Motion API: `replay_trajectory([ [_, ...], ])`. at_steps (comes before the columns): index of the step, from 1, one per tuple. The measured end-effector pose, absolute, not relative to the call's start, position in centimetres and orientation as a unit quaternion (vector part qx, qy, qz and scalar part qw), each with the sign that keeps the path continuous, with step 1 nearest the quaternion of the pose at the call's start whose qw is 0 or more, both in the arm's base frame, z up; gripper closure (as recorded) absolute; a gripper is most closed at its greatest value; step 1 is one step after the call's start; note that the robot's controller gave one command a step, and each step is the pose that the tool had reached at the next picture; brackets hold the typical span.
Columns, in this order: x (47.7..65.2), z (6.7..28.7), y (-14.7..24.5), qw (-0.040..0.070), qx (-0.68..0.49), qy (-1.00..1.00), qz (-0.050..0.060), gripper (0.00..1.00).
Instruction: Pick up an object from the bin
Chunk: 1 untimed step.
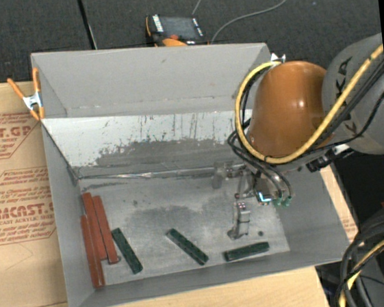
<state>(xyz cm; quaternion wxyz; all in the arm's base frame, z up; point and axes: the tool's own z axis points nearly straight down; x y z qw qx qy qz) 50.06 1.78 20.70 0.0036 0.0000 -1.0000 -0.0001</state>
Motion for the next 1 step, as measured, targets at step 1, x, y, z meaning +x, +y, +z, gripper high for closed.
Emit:
replay_trajectory([
  [1,48.77,7.78,7.25,0.002,0.067,-0.998,-0.001,0.00],
])
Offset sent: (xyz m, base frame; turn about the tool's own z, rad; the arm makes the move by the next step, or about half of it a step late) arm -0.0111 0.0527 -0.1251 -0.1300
